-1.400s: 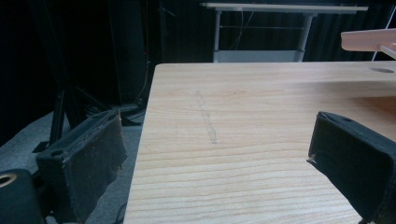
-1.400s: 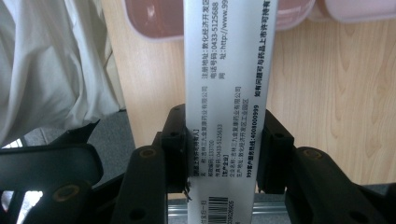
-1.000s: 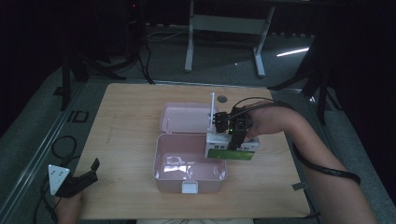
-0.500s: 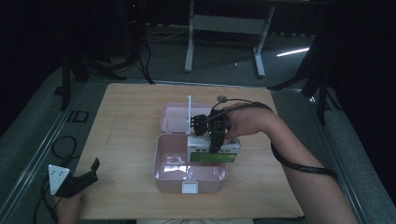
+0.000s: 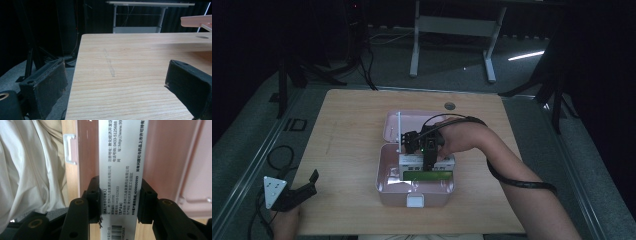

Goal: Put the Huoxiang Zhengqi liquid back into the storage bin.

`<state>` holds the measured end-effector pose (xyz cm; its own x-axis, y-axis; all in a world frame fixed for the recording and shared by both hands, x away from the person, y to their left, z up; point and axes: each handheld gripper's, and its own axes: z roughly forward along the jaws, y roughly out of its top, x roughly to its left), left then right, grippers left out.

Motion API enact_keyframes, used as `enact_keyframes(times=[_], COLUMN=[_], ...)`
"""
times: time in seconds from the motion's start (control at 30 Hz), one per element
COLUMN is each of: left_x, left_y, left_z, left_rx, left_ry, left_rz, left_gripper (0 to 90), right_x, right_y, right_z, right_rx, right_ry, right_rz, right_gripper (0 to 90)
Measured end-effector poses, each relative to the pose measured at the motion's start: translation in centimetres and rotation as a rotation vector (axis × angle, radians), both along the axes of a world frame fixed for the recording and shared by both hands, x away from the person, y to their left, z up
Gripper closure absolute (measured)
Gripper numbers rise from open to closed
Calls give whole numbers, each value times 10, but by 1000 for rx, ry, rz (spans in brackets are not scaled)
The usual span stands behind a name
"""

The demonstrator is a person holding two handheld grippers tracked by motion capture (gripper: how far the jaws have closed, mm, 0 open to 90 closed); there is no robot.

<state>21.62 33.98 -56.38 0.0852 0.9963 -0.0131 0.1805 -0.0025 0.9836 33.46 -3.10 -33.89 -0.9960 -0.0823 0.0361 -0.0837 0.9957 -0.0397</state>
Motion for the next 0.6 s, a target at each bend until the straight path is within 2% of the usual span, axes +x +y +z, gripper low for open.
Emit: enact_keyframes(times=[0.07, 0.1, 0.23, 0.27, 0.37, 0.6], left_x=[0, 0, 0, 0, 0, 0], left_y=[0, 0, 0, 0, 0, 0], left_z=[0, 0, 0, 0, 0, 0], left_rx=[0, 0, -2, -2, -1, -1], left_ry=[0, -1, -1, -1, 1, 1], left_rz=[0, 0, -1, -1, -2, -2], left_gripper=[40, 40, 40, 40, 40, 40], right_x=[0, 0, 3, 3, 4, 4], right_y=[1, 4, 4, 4, 5, 6], right_z=[-3, -11, -27, -27, -43, -62], right_rx=[-2, -10, -16, -16, -21, -11], right_ry=[1, 9, 20, 20, 36, 58], right_rz=[3, 4, -9, -9, -9, -4], right_gripper=[617, 617, 617, 617, 617, 617])
